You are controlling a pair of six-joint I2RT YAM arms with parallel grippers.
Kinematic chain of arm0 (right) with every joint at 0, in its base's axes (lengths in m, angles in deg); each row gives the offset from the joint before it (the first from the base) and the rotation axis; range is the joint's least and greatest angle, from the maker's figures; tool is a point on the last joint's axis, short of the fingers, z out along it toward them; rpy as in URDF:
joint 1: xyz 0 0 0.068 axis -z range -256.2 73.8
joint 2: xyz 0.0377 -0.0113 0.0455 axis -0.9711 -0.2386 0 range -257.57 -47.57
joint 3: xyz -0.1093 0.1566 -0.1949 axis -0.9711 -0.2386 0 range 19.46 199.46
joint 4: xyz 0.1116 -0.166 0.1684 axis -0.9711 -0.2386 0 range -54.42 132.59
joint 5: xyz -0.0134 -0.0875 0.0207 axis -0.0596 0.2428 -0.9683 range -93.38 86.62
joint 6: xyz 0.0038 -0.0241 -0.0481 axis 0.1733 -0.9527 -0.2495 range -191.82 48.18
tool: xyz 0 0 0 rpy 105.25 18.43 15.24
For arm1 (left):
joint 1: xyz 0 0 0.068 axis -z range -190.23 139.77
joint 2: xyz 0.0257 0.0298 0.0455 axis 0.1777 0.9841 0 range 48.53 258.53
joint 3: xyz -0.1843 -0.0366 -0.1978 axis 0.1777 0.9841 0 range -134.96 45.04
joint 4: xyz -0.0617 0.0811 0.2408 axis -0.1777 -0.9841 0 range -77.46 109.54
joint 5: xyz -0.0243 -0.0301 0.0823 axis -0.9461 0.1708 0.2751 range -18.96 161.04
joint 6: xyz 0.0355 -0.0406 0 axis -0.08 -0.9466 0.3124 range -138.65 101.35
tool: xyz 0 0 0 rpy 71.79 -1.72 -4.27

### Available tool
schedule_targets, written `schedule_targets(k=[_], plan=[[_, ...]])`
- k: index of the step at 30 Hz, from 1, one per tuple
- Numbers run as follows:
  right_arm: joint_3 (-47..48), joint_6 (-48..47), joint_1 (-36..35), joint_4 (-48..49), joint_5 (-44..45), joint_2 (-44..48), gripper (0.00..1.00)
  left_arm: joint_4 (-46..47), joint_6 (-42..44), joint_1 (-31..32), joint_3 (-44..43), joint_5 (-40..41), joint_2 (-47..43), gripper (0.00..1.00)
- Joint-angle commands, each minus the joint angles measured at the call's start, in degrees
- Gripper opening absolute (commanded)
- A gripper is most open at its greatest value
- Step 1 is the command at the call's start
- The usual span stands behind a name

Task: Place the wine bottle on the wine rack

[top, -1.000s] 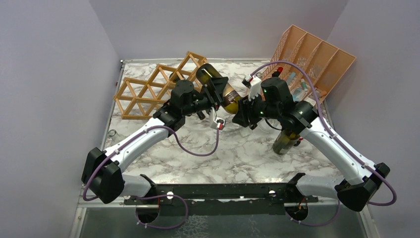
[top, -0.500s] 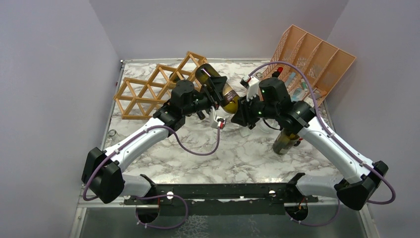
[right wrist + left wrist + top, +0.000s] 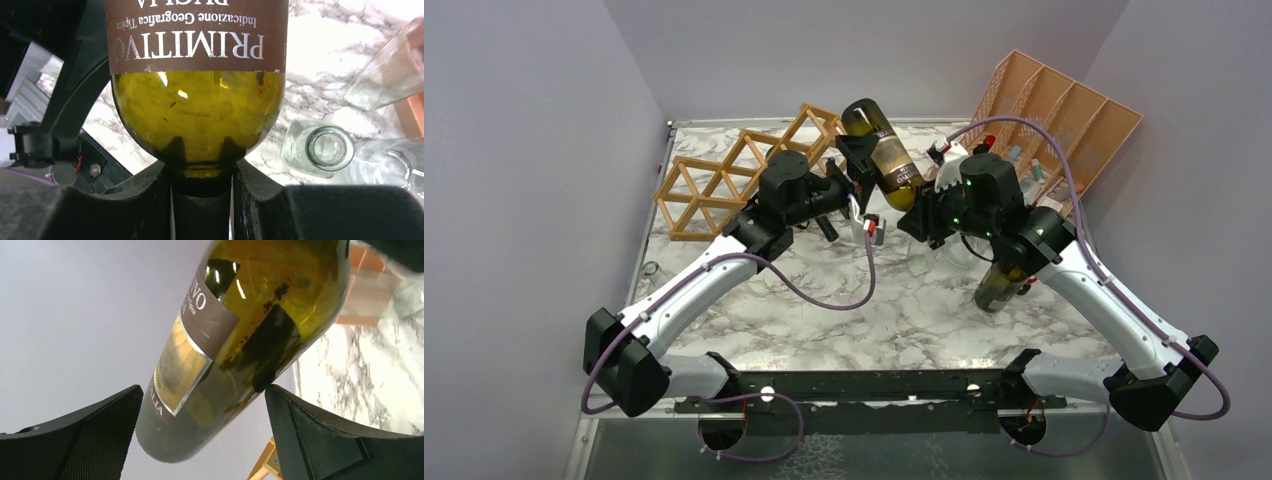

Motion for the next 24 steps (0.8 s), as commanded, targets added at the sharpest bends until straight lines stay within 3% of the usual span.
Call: schedule_targets(k=[1, 5, 12, 20, 24], plan=[[5.6, 1.4, 0.0, 9.7, 2.8, 0.1, 0.01, 3.3, -15.4, 0.4, -1.2, -1.8, -5.9, 0.99], [6.8, 1.5, 0.0, 10.9, 1.1, -0.8, 0.01, 15.6, -29.0, 0.4, 5.3, 5.3, -10.7, 0.99], [6.8, 1.1, 0.1, 12.8, -2.5, -2.9, 0.01, 16.8, -42.9, 0.4, 1.2, 20.3, -17.4, 0.99], [4.5, 1.5, -1.2, 15.3, -13.2, -6.7, 0.01, 15.9, -71.1, 0.4, -2.4, 48.2, -19.1, 0.99], [2.2, 0.8, -5.9, 16.4, -12.8, -8.2, 0.01, 12.1, -81.0, 0.4, 0.2, 55.2, -22.2, 0.96]])
